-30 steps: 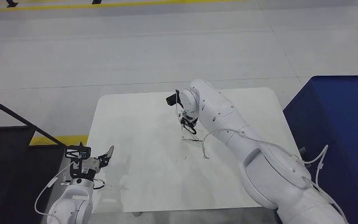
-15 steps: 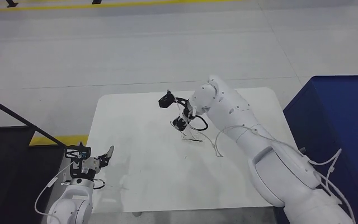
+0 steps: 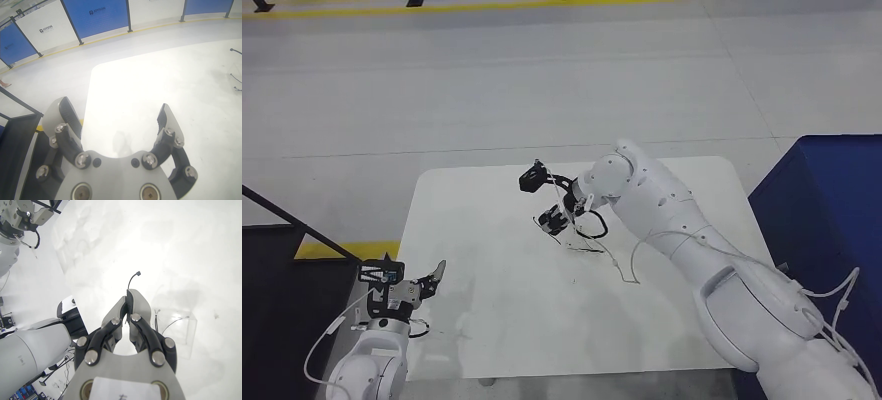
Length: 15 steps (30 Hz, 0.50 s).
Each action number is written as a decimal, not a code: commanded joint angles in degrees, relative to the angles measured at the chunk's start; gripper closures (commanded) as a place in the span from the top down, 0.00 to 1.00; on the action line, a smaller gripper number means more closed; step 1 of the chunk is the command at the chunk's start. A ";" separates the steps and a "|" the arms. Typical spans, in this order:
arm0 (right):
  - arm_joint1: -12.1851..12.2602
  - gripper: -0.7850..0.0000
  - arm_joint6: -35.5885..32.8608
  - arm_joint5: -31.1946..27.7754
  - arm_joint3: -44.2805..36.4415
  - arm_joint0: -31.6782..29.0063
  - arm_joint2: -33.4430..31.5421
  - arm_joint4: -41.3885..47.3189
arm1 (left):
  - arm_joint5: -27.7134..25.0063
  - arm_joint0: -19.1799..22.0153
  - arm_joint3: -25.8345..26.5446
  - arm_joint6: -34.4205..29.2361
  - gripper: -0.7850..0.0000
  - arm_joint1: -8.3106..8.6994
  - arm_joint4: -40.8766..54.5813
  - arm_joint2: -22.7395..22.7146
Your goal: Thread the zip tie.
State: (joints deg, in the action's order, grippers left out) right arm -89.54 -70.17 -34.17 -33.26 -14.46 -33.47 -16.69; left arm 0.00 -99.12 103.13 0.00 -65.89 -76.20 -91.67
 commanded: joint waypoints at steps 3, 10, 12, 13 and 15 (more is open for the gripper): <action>0.25 0.00 1.81 -1.77 -5.60 -2.60 1.57 3.44 | 0.00 0.00 0.00 0.00 1.00 0.00 0.00 0.00; 1.64 0.00 1.53 -1.52 -11.24 -3.60 5.07 12.47 | 0.00 0.00 0.00 0.00 1.00 0.00 0.00 0.00; 1.64 0.00 1.53 -1.52 -11.24 -3.60 5.07 12.47 | 0.00 0.00 0.00 0.00 1.00 0.00 0.00 0.00; 1.64 0.00 1.53 -1.52 -11.24 -3.60 5.07 12.47 | 0.00 0.00 0.00 0.00 1.00 0.00 0.00 0.00; 1.64 0.00 1.53 -1.52 -11.24 -3.60 5.07 12.47 | 0.00 0.00 0.00 0.00 1.00 0.00 0.00 0.00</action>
State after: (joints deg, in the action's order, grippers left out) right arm -87.90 -68.65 -35.68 -44.49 -18.06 -28.41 -4.38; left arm 0.00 -99.12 103.13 0.00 -65.89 -76.20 -91.67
